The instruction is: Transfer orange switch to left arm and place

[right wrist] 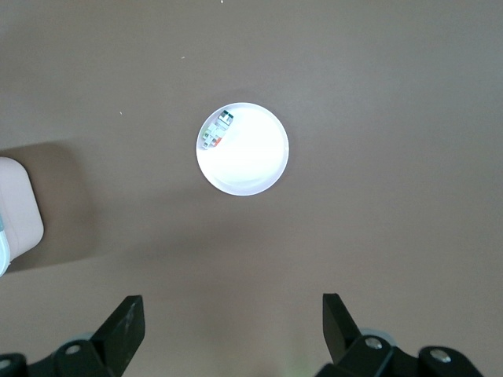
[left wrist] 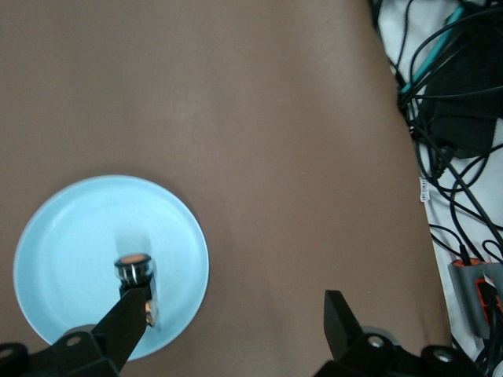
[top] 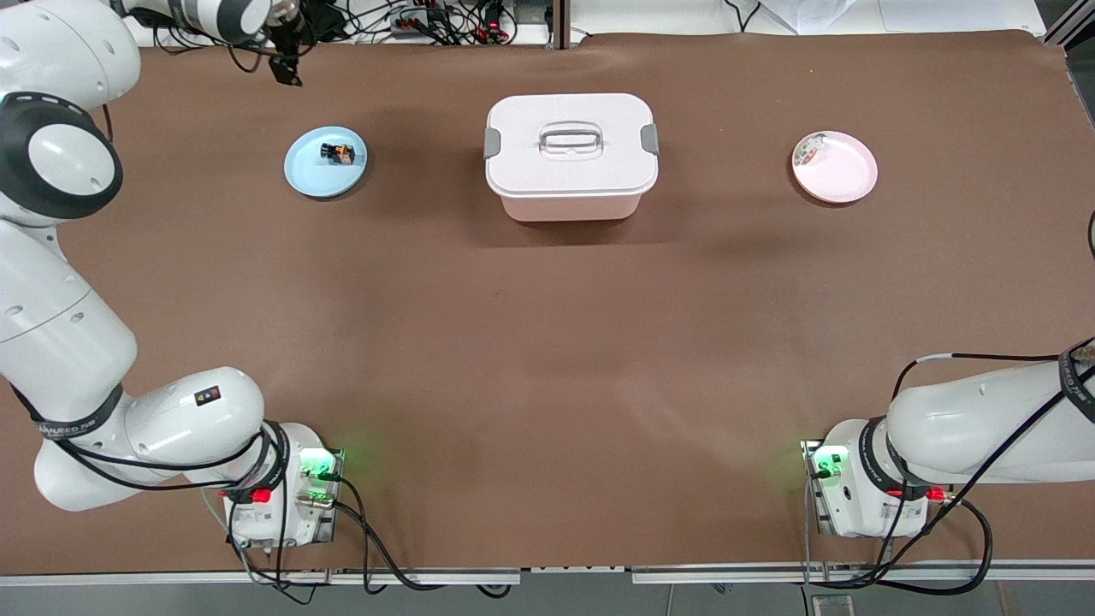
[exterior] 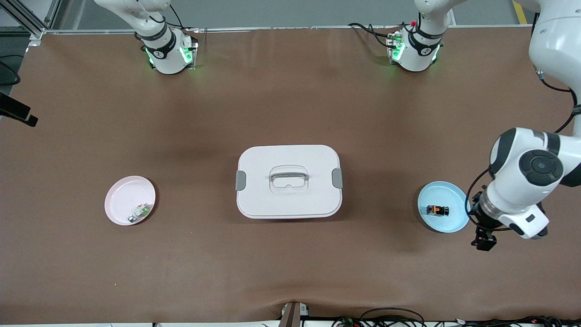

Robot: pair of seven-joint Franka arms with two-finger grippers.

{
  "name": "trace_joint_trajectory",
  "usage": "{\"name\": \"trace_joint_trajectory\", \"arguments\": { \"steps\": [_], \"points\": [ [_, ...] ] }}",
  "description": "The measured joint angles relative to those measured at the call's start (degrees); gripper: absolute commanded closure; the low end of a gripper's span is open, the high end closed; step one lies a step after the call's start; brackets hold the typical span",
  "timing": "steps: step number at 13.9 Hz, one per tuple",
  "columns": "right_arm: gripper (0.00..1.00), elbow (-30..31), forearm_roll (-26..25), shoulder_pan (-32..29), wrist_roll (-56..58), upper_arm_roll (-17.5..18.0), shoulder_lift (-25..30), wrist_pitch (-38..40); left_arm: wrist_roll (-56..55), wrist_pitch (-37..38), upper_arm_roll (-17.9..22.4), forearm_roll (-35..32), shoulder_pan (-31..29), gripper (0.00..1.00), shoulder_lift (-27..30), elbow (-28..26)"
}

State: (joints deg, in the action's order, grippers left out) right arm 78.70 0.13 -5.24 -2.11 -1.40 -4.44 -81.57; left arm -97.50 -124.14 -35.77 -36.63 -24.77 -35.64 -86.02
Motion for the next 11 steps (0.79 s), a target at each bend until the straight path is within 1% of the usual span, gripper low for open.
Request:
{"name": "trace_joint_trajectory", "arguments": {
  "steps": [1,2,5,6,9,10,11],
  "points": [
    [0.0,0.0,0.0,0.0,0.35,0.02,0.0,-0.01,4.64,0.36,2.71,2.96,1.58,0.0,1.85,0.07],
    [0.0,0.0,-0.01,0.0,0.62,0.02,0.0,-0.01,9.82,0.51,7.24,7.32,4.53,0.0,3.97,0.08],
    [0.0,0.0,-0.02,0.0,0.93,0.05,0.0,-0.02,27.02,1.16,26.8,24.05,18.5,0.0,10.16,-0.1],
    [0.0,0.0,-0.02,0.0,0.95,0.05,0.0,-0.02,31.98,1.39,31.5,27.77,21.61,0.0,11.76,-0.29],
    [0.0,0.0,-0.02,0.0,1.01,0.06,0.0,-0.02,43.56,1.88,40.1,33.17,26.23,0.0,15.59,-2.65],
    [0.0,0.0,-0.02,0.0,1.03,0.06,0.0,-0.02,48.08,1.89,42.54,34.04,27.55,0.0,16.75,-4.18],
    [0.0,0.0,-0.02,0.0,1.04,0.06,0.0,-0.02,53.08,1.89,43.92,34.71,28.08,0.0,17.9,-5.7]
  ]
}}
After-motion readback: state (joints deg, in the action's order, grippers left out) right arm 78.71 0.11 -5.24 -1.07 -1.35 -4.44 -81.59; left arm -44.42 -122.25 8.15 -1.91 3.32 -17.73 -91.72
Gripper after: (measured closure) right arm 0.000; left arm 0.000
